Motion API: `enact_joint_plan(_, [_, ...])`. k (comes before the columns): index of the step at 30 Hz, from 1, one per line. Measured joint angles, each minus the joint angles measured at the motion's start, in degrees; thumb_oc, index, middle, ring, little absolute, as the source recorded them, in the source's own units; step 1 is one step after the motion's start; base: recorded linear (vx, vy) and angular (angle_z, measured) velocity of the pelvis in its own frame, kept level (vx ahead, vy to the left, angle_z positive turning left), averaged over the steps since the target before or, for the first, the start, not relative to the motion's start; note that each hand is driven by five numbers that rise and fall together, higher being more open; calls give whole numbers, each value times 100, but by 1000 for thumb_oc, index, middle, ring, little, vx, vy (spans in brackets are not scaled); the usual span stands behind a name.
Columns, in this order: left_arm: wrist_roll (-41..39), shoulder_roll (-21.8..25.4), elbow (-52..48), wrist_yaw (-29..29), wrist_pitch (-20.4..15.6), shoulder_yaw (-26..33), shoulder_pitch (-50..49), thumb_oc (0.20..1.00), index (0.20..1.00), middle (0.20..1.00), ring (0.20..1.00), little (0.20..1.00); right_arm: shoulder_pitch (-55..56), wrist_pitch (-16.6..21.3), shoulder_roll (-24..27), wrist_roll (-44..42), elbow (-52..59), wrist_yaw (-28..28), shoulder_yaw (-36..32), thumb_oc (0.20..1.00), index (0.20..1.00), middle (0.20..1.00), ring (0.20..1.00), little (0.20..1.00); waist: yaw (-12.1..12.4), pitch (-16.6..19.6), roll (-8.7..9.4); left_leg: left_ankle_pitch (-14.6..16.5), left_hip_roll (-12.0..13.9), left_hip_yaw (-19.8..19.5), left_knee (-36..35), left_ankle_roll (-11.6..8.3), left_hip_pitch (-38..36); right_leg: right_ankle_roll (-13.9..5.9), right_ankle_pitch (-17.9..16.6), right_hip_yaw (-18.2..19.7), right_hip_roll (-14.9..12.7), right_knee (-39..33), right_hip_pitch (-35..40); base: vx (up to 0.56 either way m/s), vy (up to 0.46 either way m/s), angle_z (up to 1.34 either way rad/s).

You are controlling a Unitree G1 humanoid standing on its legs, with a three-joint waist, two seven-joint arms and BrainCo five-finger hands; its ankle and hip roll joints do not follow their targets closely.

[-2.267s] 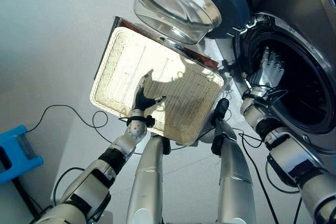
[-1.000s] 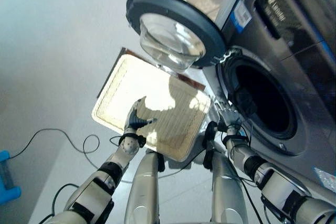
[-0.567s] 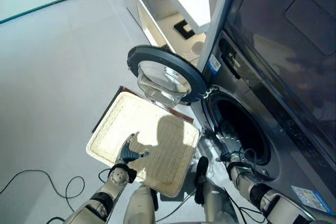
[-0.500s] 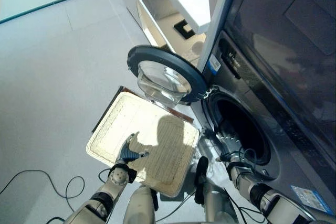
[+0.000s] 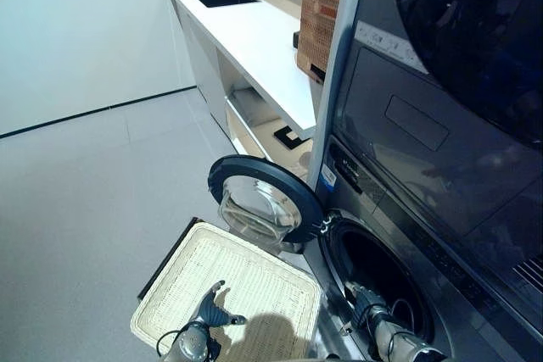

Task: Put the clothes into the washing machine.

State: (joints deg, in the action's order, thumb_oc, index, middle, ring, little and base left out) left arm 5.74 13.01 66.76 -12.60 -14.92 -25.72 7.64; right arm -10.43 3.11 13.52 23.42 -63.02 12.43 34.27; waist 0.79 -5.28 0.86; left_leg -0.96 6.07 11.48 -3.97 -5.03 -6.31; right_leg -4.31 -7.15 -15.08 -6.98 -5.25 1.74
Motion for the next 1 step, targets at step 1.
enact_joint_plan(1, [24,-2,0,21,0,0,-20,1000,1000,1000,1000,1000,8,10,-13,-47,-56,-83,1,1000,1000,1000,1000,1000,5,20,-6,2,17,0,-3,1,-10,-23,21,6,-2,0,22,59,-33,-2])
